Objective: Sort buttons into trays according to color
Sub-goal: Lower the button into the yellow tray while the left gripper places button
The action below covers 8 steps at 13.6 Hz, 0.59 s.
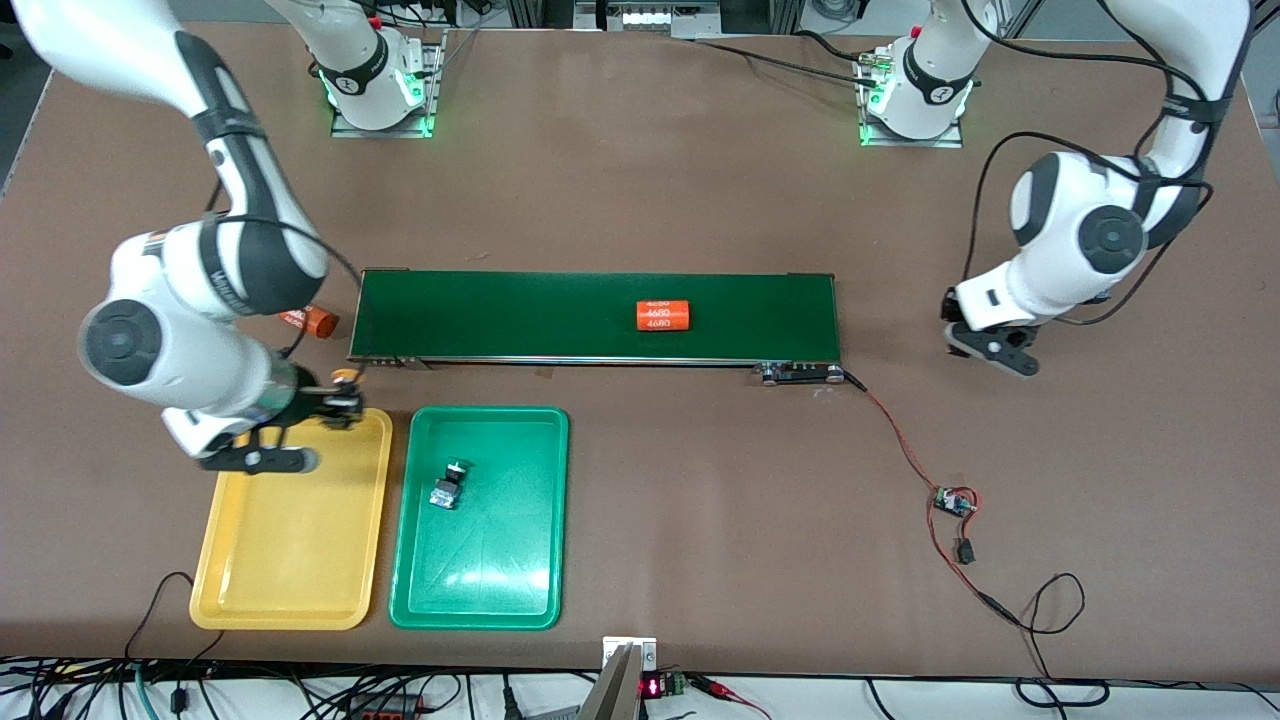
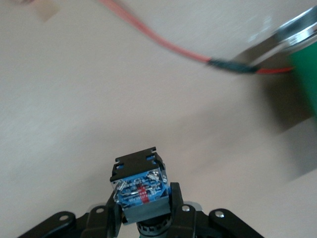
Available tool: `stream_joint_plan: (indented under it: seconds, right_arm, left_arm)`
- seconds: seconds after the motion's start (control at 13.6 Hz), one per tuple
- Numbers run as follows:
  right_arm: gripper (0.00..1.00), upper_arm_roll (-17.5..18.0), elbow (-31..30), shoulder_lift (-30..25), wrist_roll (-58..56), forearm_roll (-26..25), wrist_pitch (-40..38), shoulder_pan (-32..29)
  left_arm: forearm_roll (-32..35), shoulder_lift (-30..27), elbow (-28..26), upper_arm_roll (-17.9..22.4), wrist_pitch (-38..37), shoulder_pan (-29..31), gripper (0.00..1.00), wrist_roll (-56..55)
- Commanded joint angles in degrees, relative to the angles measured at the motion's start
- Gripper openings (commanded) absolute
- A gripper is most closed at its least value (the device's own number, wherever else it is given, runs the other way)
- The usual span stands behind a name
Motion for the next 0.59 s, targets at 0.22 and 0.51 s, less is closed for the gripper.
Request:
stream_joint_plan:
  seconds: [0.22, 0.51]
  right_arm:
    - [0.24, -3.1, 0.6, 5.7, -4.8, -10.4, 13.4, -3.2]
    - [0.24, -6.7, 0.5, 12.0, -4.8, -14.0, 25.9, -3.6]
  left_arm:
    - [-6.4, 3.2, 8.2, -0.8, -8.5, -11.1, 0.00, -14.8]
    - [-7.9, 7.6, 12.5, -4.6, -8.5, -16.5, 0.00, -28.1]
